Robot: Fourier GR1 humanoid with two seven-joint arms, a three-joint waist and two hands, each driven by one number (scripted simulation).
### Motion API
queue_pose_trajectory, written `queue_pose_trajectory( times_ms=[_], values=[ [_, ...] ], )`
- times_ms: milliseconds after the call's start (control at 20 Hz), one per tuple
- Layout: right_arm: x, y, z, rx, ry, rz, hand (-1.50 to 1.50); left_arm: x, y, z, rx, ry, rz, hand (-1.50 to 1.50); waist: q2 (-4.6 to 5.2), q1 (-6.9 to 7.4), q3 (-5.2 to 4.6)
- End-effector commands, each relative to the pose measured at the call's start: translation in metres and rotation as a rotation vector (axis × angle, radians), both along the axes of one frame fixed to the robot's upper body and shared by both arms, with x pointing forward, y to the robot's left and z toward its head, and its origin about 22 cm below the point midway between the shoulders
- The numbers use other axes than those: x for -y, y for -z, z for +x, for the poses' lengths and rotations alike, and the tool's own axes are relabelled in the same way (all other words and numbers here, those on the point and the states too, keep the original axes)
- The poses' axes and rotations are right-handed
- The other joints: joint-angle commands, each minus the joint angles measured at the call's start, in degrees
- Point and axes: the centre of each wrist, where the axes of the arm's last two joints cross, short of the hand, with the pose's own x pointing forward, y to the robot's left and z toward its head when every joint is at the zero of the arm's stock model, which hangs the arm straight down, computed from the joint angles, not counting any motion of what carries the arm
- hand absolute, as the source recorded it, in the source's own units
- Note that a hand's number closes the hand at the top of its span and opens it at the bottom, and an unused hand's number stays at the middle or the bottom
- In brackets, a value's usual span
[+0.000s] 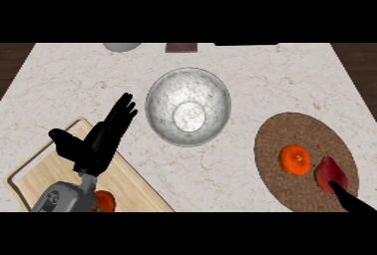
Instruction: Pick the pear from the placemat and place it in the bowl
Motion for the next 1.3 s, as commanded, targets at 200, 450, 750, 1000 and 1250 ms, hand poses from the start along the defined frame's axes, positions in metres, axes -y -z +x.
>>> queue_pose_trajectory(
  times_ms=[200, 450, 750, 1000, 1250],
  values=[
    [0.015, -0.033, -0.014, -0.375, 0.231, -0.213, -1.50, 0.012, 0.002, -0.007, 0.009, 0.045, -0.002, 0.00, 0.43, 2.06, -0.28],
    [-0.023, -0.069, 0.009, -0.576, 0.274, -0.151, -1.50, 0.014, -0.007, 0.000, 0.018, 0.070, -0.014, 0.00, 0.58, 3.59, -0.11],
    [-0.046, -0.095, 0.058, -0.747, 0.281, -0.045, -1.50, 0.012, 0.008, 0.003, 0.008, 0.077, -0.009, 0.00, 0.67, 3.77, 0.08],
    [-0.038, -0.081, 0.077, -0.859, 0.353, -0.015, -1.50, 0.015, -0.005, 0.012, 0.005, 0.055, -0.026, 0.00, 0.54, 2.88, 0.13],
    [-0.031, -0.070, 0.084, -0.939, 0.364, 0.010, -1.50, -0.002, 0.012, -0.014, -0.010, 0.062, -0.014, 0.00, 0.24, 2.90, 0.15]
  ],
)
